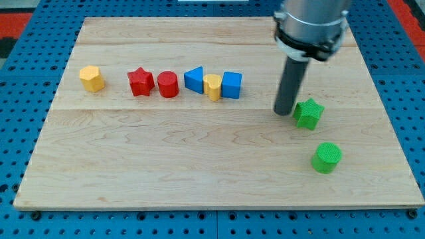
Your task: Move red circle a bit up
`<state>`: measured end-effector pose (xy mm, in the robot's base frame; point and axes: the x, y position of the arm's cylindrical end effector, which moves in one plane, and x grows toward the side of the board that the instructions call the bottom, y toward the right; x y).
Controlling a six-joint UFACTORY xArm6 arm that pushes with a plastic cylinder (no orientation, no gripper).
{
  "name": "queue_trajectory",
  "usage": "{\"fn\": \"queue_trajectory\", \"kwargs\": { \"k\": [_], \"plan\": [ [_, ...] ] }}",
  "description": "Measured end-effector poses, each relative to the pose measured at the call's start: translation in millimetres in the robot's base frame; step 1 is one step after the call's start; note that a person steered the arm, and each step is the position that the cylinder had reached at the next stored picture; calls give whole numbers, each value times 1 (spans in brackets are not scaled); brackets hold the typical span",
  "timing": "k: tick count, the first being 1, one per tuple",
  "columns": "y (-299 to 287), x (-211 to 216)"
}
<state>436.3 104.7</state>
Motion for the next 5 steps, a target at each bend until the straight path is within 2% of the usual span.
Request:
{"fn": "queue_trajectory", "kwargs": {
  "k": [1,2,3,4,5],
  "plan": [
    [43,2],
    [31,11],
    [7,-20],
    [-22,-27],
    [-92,2]
  ]
}}
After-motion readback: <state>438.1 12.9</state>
